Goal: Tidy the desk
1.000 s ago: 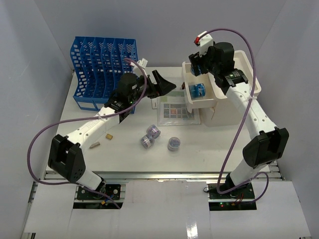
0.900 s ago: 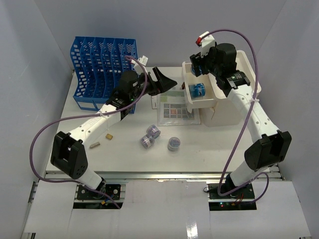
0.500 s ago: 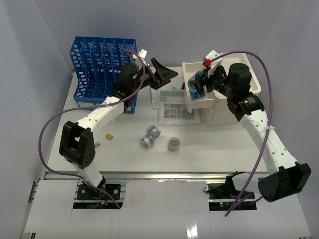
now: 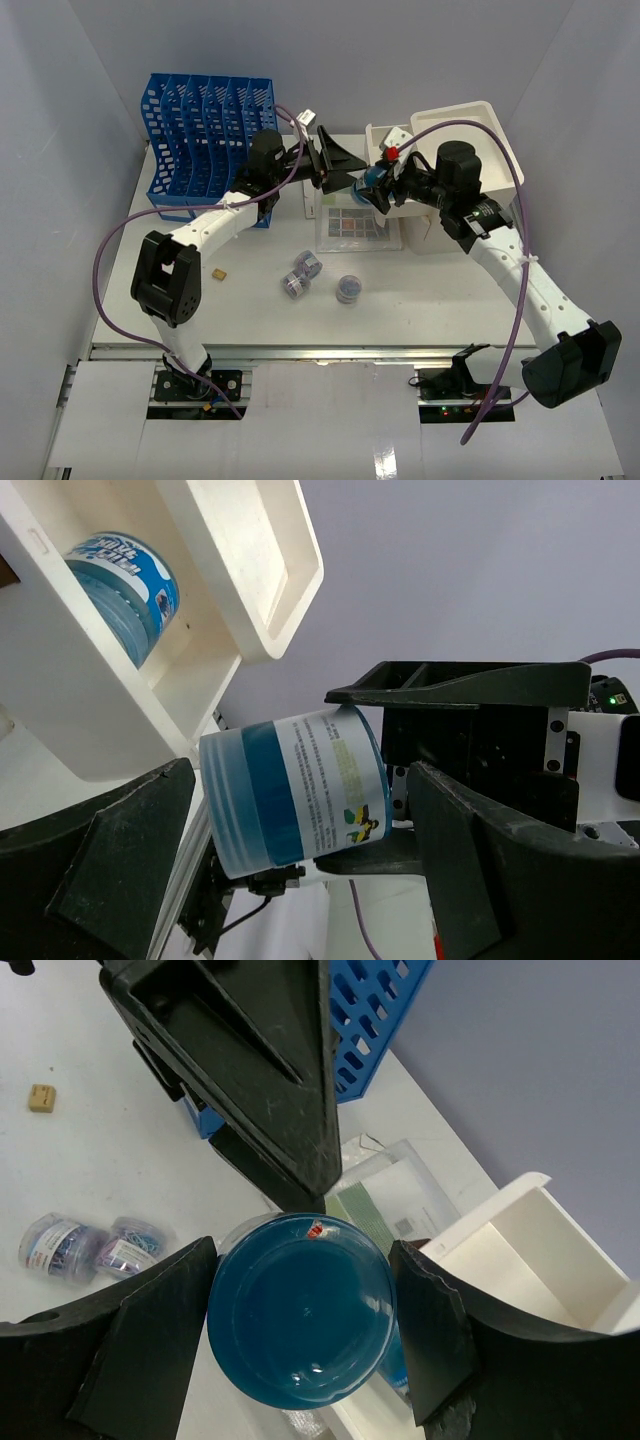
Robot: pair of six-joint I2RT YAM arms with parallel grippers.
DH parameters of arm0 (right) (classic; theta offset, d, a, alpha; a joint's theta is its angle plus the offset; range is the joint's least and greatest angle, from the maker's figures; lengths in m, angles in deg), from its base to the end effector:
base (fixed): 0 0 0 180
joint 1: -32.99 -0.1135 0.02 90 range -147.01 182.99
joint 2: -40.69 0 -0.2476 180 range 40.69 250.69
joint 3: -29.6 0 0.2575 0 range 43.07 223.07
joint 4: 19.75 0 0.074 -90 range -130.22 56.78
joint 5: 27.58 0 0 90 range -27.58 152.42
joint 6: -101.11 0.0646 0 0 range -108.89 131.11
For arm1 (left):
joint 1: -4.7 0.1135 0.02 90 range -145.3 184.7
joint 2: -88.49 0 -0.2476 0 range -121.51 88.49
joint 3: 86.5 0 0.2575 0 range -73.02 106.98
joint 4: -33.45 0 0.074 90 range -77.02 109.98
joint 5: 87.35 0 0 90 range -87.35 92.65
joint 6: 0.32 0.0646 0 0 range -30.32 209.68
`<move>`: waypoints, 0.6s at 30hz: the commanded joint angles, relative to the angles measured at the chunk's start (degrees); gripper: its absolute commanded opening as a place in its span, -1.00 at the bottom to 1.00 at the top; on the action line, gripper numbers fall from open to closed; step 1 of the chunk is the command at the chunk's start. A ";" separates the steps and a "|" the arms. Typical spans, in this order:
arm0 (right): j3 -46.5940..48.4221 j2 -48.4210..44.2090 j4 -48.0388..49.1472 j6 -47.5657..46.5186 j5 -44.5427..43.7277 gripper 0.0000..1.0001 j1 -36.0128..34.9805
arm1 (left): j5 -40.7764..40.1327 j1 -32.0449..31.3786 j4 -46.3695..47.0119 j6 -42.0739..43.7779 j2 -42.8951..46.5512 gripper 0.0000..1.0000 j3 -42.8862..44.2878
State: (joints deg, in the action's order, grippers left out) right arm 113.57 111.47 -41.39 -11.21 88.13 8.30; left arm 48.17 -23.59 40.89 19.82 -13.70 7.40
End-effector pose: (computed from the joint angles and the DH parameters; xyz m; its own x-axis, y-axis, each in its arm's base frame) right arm 0.2790 0.1591 0.3866 0.1675 -0.2996 -0.9392 -0.7595 0.5682 -0.3167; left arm 0.3712 -0.2521 0.3166 -0.9061 -0.2594 -0.3343 0.3184 0.1026 -0.9424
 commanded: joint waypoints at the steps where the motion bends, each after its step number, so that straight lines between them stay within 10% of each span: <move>1: 3.15 1.25 5.67 -1.74 0.39 -0.80 -2.54 | 3.86 -0.45 -1.37 0.81 1.79 0.96 1.28; 12: 5.40 4.23 3.83 -9.03 -7.70 -0.80 -8.67 | 5.38 -0.80 -4.85 2.29 2.71 0.82 0.25; 18: 5.36 4.81 4.19 -10.98 -10.46 -0.79 -9.67 | 6.40 -0.80 -6.66 3.31 3.13 -0.06 -0.10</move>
State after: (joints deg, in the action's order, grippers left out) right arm 116.48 115.96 -41.21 -18.36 81.28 -0.55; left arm 51.25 -23.21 35.63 23.34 -13.83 7.07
